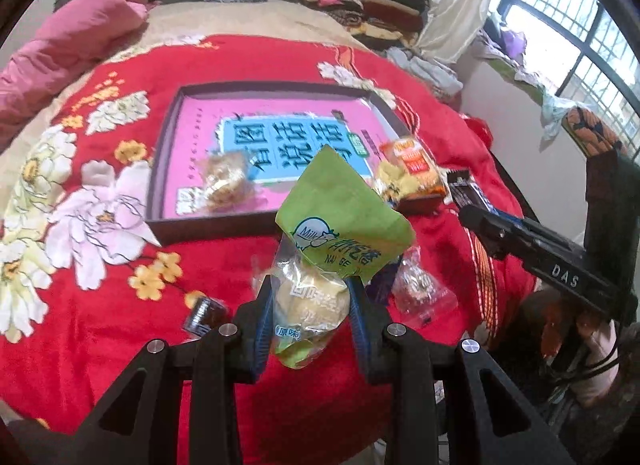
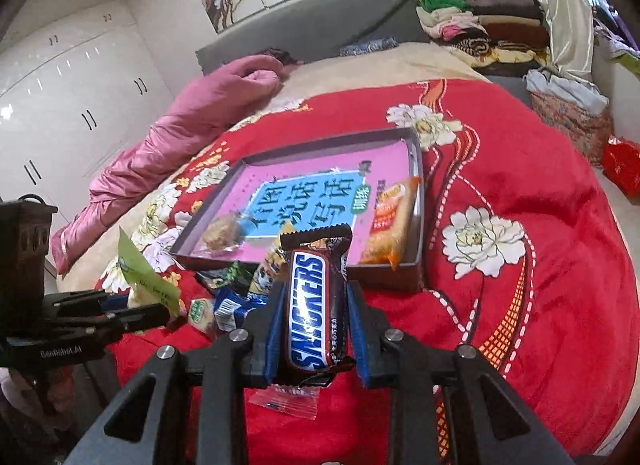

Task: Organize snacks
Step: 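Lift both held snacks and carry them toward the tray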

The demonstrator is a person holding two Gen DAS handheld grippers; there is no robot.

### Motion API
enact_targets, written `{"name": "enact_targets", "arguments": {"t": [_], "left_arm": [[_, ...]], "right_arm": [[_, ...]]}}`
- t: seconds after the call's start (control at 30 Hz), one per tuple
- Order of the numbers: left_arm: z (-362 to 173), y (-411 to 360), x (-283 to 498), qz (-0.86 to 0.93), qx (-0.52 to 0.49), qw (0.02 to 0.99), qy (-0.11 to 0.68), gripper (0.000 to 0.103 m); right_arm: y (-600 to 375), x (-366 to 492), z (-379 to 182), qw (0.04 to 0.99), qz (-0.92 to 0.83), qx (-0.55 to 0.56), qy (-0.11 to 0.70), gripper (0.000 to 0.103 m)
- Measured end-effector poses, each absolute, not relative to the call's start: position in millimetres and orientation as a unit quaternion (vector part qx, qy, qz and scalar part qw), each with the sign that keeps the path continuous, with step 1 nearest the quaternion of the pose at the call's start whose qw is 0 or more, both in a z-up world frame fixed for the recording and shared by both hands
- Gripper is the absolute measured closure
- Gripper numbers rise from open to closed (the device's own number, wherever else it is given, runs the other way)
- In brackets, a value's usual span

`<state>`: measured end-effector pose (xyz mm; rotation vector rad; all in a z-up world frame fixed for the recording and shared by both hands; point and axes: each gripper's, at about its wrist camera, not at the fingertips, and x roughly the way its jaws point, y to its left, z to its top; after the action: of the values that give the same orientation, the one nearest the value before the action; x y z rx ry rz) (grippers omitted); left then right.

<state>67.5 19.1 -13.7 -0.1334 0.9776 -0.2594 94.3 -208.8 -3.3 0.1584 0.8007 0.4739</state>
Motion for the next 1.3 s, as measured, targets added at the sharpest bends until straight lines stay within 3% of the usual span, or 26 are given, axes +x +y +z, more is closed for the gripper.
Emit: {"name": "enact_targets", "arguments": {"t": [0.57,1.3], "left_arm": [[18.4,17.2,66.0,-0.103,-0.060,0.886,0.448,0.068],[20.6,1.9,92.3,-0.105,-0.057,0.882,0.456,0.068]], "right_arm": [[-209.4,89.5,13.0,0.902,0.241,0.077,0.350,0.073],[-208.8,91.3,20.4,0.909,0.238,0.078,0.334,0.073]]}}
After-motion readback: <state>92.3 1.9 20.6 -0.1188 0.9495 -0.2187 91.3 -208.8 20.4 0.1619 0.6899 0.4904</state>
